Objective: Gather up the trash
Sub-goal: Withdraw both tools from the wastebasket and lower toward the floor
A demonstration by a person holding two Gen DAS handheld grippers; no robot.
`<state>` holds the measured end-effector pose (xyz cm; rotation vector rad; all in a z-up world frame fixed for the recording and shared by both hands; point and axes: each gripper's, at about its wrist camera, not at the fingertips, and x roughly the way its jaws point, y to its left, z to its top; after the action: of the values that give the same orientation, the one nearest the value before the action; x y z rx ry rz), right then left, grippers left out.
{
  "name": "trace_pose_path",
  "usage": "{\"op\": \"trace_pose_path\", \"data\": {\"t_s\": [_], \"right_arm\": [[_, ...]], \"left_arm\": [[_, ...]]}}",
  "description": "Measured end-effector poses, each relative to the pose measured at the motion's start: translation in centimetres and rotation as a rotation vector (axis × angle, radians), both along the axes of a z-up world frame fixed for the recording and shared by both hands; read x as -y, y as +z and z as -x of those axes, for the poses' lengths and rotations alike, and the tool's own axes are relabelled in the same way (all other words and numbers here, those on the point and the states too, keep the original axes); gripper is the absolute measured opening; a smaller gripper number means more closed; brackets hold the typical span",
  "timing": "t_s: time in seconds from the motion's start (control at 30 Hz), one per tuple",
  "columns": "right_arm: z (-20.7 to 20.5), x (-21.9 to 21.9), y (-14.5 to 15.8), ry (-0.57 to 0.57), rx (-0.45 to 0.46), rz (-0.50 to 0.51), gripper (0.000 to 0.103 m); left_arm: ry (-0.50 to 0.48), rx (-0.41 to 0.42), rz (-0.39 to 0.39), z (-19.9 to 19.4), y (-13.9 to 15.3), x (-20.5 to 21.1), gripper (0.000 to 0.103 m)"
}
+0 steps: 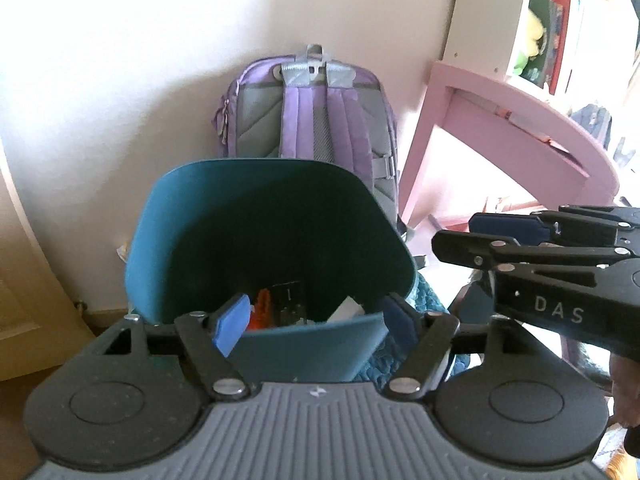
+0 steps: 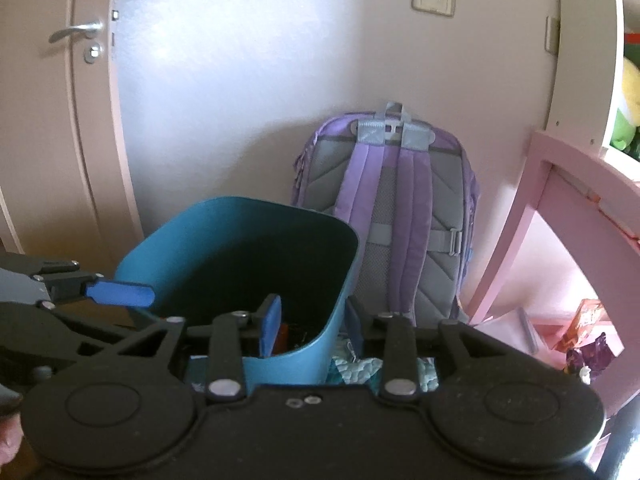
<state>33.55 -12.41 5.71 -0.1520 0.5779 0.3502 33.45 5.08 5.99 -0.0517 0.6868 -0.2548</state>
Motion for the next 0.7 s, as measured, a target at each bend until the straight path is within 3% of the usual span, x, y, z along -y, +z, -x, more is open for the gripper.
{"op": "trace_pose_path", "data": {"t_s": [0.37, 0.43, 0.7], "right_arm": [[5.9, 0.4, -0.1, 0.073, -0.011, -0.013, 0.042], [6.6, 0.4, -0.5, 0.083, -0.022, -0.022, 0.043], [8.7, -0.5, -6.0, 0.155, -0.11, -0.024, 0.048]], "left_arm": [[0.021, 0.026, -0.01, 6.5, 0.3, -2.1, 0.074], [0.033, 0.039, -0.029, 7.8, 0.0, -2.5, 0.079], [0.035, 0.039, -0.058, 11.0, -3.5, -4.4, 0.082]]}}
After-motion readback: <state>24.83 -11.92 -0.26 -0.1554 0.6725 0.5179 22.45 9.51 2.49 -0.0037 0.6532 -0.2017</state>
